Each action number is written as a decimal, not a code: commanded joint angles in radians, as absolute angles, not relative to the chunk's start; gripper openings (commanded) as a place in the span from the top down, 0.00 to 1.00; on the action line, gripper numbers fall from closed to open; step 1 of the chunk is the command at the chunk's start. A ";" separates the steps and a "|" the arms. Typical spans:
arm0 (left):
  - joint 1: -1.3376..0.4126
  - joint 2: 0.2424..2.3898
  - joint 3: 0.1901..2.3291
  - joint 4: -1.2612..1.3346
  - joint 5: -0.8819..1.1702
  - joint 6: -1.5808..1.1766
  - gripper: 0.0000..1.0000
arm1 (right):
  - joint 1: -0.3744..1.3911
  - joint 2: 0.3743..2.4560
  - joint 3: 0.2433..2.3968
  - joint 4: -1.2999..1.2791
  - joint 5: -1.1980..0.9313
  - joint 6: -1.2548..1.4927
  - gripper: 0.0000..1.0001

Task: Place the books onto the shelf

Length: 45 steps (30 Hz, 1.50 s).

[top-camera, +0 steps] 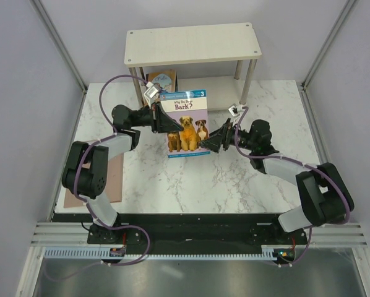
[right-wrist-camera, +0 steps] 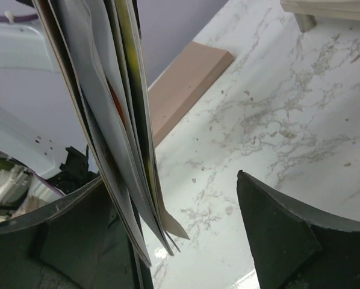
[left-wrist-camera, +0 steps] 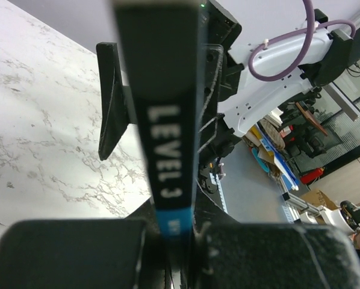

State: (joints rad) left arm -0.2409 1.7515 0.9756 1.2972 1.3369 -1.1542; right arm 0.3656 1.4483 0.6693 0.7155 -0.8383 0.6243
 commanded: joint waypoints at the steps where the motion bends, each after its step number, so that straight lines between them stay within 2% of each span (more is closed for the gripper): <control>1: -0.252 1.749 1.012 1.663 1.330 -1.193 0.98 | 0.373 1.541 0.676 1.098 -0.900 0.805 0.20; 2: -0.252 1.758 1.012 1.663 1.330 -1.193 0.98 | 0.374 1.564 0.689 1.135 -0.919 0.869 0.37; 4: -0.253 1.767 1.012 1.663 1.330 -1.192 0.98 | 0.376 1.638 0.719 1.239 -0.940 0.935 0.61; 5: -0.253 1.776 1.017 1.663 1.335 -1.193 0.98 | 0.376 1.663 0.727 1.280 -0.951 1.004 0.78; 7: -0.253 1.789 1.025 1.663 1.341 -1.206 0.98 | 0.379 1.722 0.765 1.325 -0.957 1.046 0.96; 8: -0.252 1.796 1.029 1.663 1.345 -1.213 0.98 | 0.379 1.738 0.776 1.325 -0.947 1.063 1.00; 11: -0.233 1.825 1.019 1.663 1.338 -1.229 0.80 | 0.379 1.776 0.831 1.243 -0.933 1.034 1.00; 12: -0.224 1.835 1.006 1.663 1.329 -1.223 0.42 | 0.379 1.785 0.850 1.206 -0.925 0.988 1.00; 14: -0.183 1.833 0.948 1.663 1.264 -1.197 0.32 | 0.380 1.796 0.908 1.085 -0.914 0.944 1.00; 15: -0.169 1.829 0.925 1.663 1.241 -1.181 0.21 | 0.380 1.805 0.928 1.044 -0.904 0.905 1.00; 17: -0.134 1.809 0.861 1.661 1.174 -1.135 0.13 | 0.380 1.822 0.989 0.961 -0.894 0.884 1.00; 18: -0.120 1.798 0.844 1.661 1.157 -1.126 0.05 | 0.380 1.844 1.011 0.939 -0.894 0.879 1.00; 21: -0.071 1.741 0.760 1.629 1.088 -1.069 0.02 | 0.380 1.896 1.084 0.901 -0.890 0.884 1.00; 24: -0.035 1.642 0.689 1.395 1.031 -0.901 0.02 | 0.382 1.968 1.163 0.894 -0.893 0.916 1.00; 26: -0.034 1.539 0.651 1.144 0.965 -0.709 0.02 | 0.382 2.011 1.212 0.960 -0.897 0.974 1.00; 32: -0.035 1.349 0.574 0.852 0.853 -0.457 0.00 | 0.383 2.199 1.413 1.026 -0.910 1.086 1.00; 45: -0.038 1.089 0.332 0.736 0.629 -0.347 0.00 | 0.385 2.414 1.897 0.838 -0.894 1.115 1.00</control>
State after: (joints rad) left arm -0.0368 1.1606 0.3836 0.7486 0.7181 -0.4198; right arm 0.3855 2.3737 1.7435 0.8413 -0.9138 1.1046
